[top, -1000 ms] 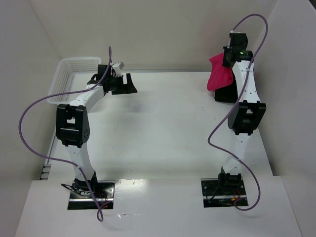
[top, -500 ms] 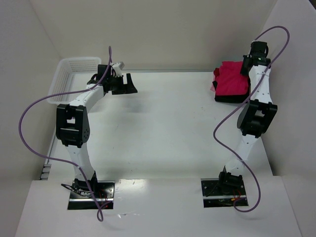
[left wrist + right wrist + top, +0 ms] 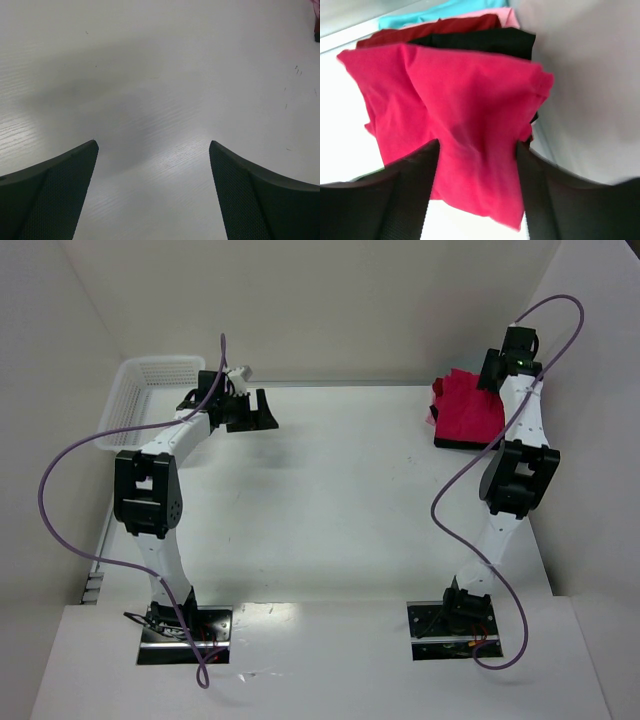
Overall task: Fold and stack the t-shirts
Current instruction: Put the neatly folded tshirt into the corner of the board with the right arm
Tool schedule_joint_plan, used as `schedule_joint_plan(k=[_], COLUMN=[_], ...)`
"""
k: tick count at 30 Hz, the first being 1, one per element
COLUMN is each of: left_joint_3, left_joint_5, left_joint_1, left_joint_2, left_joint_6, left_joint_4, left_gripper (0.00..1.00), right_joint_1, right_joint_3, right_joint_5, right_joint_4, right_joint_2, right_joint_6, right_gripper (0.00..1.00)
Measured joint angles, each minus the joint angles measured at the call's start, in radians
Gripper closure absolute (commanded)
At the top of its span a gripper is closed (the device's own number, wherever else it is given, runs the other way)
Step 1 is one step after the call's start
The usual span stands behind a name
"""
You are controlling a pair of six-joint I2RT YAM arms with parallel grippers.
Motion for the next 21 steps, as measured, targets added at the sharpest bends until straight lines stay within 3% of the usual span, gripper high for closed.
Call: schedule_joint_plan(k=[2,5,17,21], left_joint_3=[0.004,0.013,0.034,0.034], left_joint_5=[0.003,0.014,0.079,0.086], left_joint_1=[0.0,0.0,-0.006,-0.021], left_joint_2=[0.004,0.012,0.02,-0.003], left_joint_6=[0.0,-0.001,0.002,0.011], left_joint_4=[-0.003,-0.004,-0.009,-0.013], left_gripper=[0.01,0.01,0.01,0.01], right_joint_1=[0.002,0.007,0.176,0.192], right_joint_3=[0.0,-0.001,-0.183,-0.268], right_joint_5=[0.011,0.017,-0.007,0.031], right_joint_4=[0.013,0.026,0.151,0.21], right_joint_2=[0.0,-0.005,-0.229,-0.236], right_joint_6=[0.007,0.013,0.037,0.061], right_gripper=[0.07,0.01,0.01,0.08])
